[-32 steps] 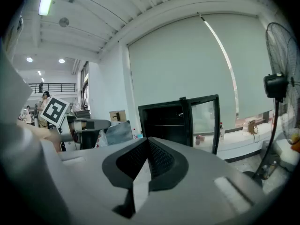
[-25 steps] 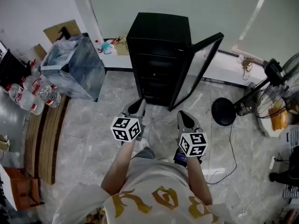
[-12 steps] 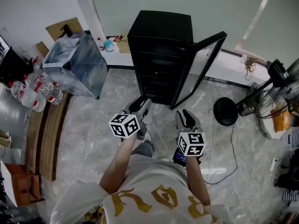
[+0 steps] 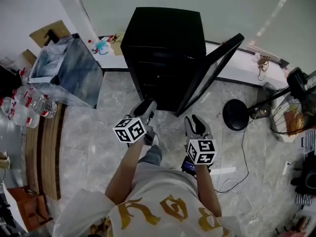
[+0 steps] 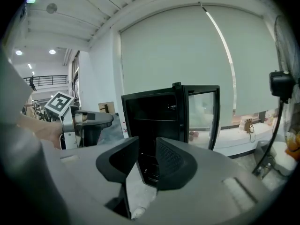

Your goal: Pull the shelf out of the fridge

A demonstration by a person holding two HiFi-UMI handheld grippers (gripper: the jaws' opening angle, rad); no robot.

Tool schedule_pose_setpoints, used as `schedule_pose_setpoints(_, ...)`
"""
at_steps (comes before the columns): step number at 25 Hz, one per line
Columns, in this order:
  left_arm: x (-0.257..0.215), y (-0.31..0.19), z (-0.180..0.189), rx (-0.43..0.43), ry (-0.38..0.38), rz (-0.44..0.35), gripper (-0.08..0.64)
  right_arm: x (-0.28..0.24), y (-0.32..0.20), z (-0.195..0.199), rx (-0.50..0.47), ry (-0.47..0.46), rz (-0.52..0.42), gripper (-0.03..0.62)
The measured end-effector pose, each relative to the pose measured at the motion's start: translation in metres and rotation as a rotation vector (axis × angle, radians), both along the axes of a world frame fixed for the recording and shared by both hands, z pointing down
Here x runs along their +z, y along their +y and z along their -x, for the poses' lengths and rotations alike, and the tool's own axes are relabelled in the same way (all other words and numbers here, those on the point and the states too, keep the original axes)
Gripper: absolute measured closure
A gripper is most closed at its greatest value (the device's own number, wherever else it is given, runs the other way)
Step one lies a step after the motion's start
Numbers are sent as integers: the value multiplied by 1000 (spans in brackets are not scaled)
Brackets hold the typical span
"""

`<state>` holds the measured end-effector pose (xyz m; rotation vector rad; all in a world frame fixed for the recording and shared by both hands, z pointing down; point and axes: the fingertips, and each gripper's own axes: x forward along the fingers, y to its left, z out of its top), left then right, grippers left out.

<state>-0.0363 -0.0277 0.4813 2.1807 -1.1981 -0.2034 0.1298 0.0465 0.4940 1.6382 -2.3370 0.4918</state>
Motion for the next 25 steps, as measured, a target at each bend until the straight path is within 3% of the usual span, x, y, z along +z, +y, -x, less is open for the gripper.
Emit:
schedule_pose_setpoints(10,27,-138,10,63,85,97,411,-1,-122,26,47,27,16,451)
schedule_pose_setpoints(14,45,-174,13,63,186,163,411,0,-148,35,47,59,24,451)
schedule_pose_setpoints(19,69,-198,9,17,389,288,411,1,-166,34,51,86,41,451)
schedule_pose_setpoints(25,81,-216,10,-70,538,334,410,6,-187,35,12,84,43,453)
